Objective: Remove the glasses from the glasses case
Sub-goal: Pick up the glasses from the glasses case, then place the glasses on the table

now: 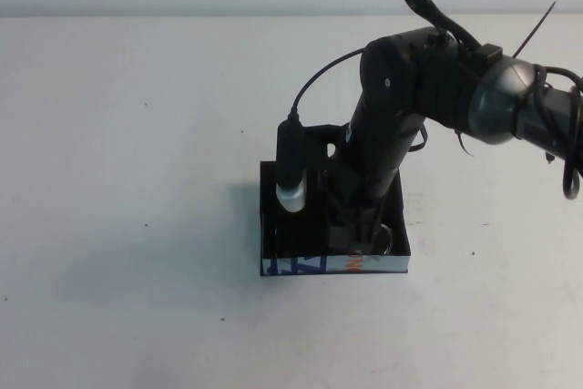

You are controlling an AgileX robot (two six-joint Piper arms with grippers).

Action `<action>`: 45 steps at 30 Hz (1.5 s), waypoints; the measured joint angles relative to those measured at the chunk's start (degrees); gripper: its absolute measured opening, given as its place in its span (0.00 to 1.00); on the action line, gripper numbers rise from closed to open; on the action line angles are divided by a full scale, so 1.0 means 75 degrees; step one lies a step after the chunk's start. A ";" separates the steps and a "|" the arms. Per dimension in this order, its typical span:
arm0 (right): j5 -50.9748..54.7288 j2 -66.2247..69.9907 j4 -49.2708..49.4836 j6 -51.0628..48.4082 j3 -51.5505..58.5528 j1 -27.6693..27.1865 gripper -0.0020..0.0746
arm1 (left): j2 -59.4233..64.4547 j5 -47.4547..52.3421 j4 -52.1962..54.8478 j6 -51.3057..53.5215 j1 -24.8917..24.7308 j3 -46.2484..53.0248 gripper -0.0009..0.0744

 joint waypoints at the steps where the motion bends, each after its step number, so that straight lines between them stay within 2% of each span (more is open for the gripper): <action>1: -0.0011 0.0031 -0.0014 0.0036 -0.0042 0.0000 0.43 | 0.0000 0.0000 0.0000 0.0000 0.0000 0.0000 0.01; 17: -0.0328 0.0542 -0.0085 0.0197 -0.0215 0.0000 0.43 | 0.0000 0.0000 0.0000 0.0000 0.0000 0.0000 0.01; 21: -0.0402 0.0623 -0.0085 0.0203 -0.0231 0.0000 0.40 | 0.0000 0.0000 0.0000 0.0000 0.0000 0.0000 0.01; 27: -0.0433 0.0717 -0.0054 0.0203 -0.0273 0.0000 0.28 | 0.0000 0.0000 0.0000 0.0000 0.0000 0.0000 0.01; 31: -0.0225 0.0686 0.0039 0.0221 -0.0330 0.0000 0.11 | 0.0000 0.0000 0.0000 0.0000 0.0000 0.0000 0.01; 34: 0.0079 0.0583 0.0034 0.0502 -0.0668 -0.0030 0.07 | 0.0000 0.0000 0.0000 0.0000 0.0000 0.0000 0.01; 37: 0.0591 0.0329 -0.0182 0.1011 -0.1203 -0.0060 0.07 | 0.0000 0.0000 0.0000 0.0000 0.0000 0.0000 0.01; 40: 0.0738 -0.0188 -0.0420 0.2136 -0.1587 -0.0122 0.07 | 0.0000 0.0000 0.0000 0.0000 0.0000 0.0000 0.01; 45: 0.0829 -0.1635 -0.0273 0.5547 -0.1308 -0.0964 0.07 | 0.0000 0.0000 0.0000 0.0000 0.0000 0.0000 0.01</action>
